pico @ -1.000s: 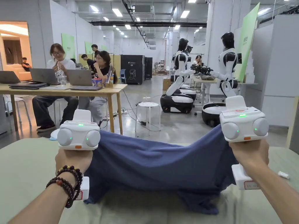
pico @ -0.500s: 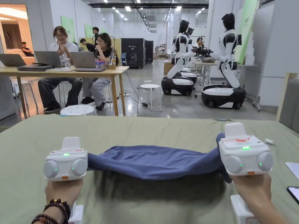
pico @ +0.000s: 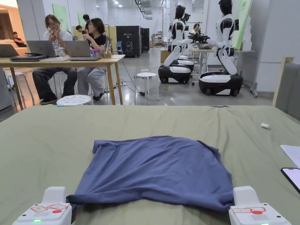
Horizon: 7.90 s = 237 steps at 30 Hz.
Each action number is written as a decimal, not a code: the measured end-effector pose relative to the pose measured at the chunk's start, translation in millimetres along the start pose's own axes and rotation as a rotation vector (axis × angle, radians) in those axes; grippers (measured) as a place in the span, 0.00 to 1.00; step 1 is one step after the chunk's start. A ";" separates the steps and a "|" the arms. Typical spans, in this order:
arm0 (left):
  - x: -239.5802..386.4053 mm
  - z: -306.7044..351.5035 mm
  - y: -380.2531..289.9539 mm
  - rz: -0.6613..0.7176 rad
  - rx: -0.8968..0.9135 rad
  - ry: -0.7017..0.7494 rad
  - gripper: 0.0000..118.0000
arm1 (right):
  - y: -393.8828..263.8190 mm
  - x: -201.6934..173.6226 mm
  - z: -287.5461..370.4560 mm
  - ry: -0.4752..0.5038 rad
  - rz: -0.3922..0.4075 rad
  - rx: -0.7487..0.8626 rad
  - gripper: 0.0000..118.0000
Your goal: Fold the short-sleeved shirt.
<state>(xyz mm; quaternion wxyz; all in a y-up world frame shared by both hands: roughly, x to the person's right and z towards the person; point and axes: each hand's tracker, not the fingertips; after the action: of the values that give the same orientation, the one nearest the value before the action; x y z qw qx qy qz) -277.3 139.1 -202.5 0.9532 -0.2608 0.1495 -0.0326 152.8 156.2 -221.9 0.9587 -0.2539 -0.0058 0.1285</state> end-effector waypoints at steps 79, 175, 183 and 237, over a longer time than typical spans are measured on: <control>-8.8 -16.8 -1.0 -0.002 -0.136 -0.082 0.01 | 31.0 -17.8 -20.4 0.044 -0.041 -0.039 0.00; 16.8 -84.6 83.4 0.016 -0.136 -0.072 0.00 | 80.4 -23.1 -106.2 0.071 -0.058 -0.066 0.00; 28.7 -140.8 94.0 0.037 -0.210 -0.081 0.81 | 78.8 -23.5 -113.2 0.095 -0.067 -0.076 0.00; 26.6 -95.3 86.1 -0.085 -0.158 -0.109 0.04 | 83.4 28.5 -174.4 0.129 -0.037 -0.297 0.09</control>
<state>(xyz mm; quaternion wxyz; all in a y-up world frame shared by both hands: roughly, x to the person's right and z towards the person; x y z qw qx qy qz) -282.1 163.1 -331.4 0.9341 -0.3428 0.0884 -0.0468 173.3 148.5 -416.1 0.9113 -0.4002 0.0323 0.0917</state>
